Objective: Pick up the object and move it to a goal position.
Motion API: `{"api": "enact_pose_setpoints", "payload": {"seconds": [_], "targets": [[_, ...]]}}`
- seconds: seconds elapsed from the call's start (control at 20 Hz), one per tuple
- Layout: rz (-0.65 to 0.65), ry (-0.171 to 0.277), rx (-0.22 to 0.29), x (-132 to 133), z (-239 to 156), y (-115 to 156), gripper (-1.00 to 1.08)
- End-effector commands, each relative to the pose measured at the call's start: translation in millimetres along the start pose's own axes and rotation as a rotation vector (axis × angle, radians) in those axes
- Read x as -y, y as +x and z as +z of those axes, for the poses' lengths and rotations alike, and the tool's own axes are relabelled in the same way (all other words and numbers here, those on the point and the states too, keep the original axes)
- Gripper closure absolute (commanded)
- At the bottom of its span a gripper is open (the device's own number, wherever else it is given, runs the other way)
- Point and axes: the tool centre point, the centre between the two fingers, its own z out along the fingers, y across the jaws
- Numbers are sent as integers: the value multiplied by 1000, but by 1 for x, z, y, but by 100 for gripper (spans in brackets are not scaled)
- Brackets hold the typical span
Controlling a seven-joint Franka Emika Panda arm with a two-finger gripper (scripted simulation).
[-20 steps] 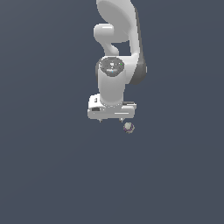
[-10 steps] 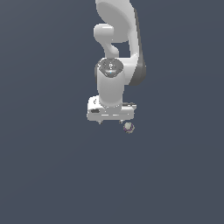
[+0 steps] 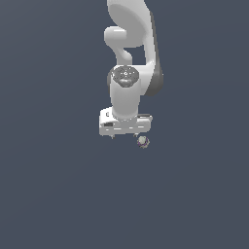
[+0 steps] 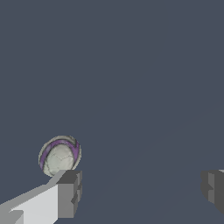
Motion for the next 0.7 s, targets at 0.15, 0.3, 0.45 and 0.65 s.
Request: {"api": "enact_pose_setpoints", "payload": {"seconds": [0.15,0.3,0.45,0.65], "targets": [[-103,-2,-1,10,8,-2,-92],[-183,-4,-2,18,13,-3,-92],[-278,-5,-3,28,20,-5,-92],[-418,-6,-5,42,29,-8,-92]]}}
